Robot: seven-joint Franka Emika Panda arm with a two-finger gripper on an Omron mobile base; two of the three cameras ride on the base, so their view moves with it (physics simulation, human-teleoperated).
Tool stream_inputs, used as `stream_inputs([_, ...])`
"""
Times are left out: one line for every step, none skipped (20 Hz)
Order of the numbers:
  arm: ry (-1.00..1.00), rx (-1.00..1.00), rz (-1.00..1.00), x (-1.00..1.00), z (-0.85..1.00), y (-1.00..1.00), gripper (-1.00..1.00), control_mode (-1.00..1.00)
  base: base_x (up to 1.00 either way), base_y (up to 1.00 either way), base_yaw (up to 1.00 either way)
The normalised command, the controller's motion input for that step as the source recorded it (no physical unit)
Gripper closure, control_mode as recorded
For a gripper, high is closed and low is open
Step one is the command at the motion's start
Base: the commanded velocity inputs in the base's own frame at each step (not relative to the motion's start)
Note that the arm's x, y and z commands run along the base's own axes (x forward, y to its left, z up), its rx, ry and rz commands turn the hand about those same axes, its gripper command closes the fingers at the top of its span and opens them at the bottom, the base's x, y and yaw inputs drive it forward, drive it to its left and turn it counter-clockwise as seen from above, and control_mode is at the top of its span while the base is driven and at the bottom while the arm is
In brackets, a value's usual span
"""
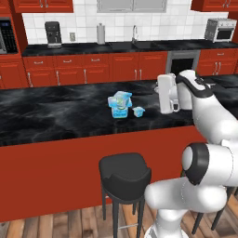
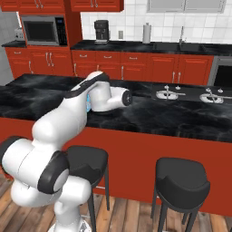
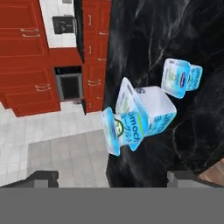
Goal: Stack the yogurt containers by placing the smaller containers on top of the larger containers.
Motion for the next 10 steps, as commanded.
stream_inputs([0.13,0.17,0.11,-0.01,0.00,-0.44,-1.00,-1.00,0.00,0.00,0.00])
stream_inputs([0.17,0.15,0.12,-0.07,0.00,-0.44,-1.00,-1.00,0.00,0.00,0.00])
stream_inputs([0.19,0.13,0.17,0.00,-0.01,-0.34,-1.00,-1.00,0.00,0.00,0.00])
stream_inputs([0.23,0.09,0.21,0.00,-0.06,-0.21,-1.00,-1.00,0.00,0.00,0.00])
stream_inputs([0.24,0.00,0.23,0.00,0.00,-0.05,-1.00,-1.00,0.00,0.00,0.00])
stream_inputs([0.23,0.00,0.23,0.00,0.00,0.00,-1.00,-1.00,0.00,0.00,0.00])
stream_inputs([0.27,-0.03,0.22,0.00,0.00,0.00,-1.00,-1.00,0.00,0.00,0.00])
stream_inputs([0.26,-0.09,0.22,0.00,0.00,0.00,-1.00,-1.00,0.00,0.00,0.00])
stream_inputs([0.21,-0.15,0.22,0.00,0.00,0.00,-1.00,-1.00,0.00,0.00,0.00])
stream_inputs([0.19,-0.16,0.21,0.00,0.00,0.00,-1.00,-1.00,0.00,0.00,0.00])
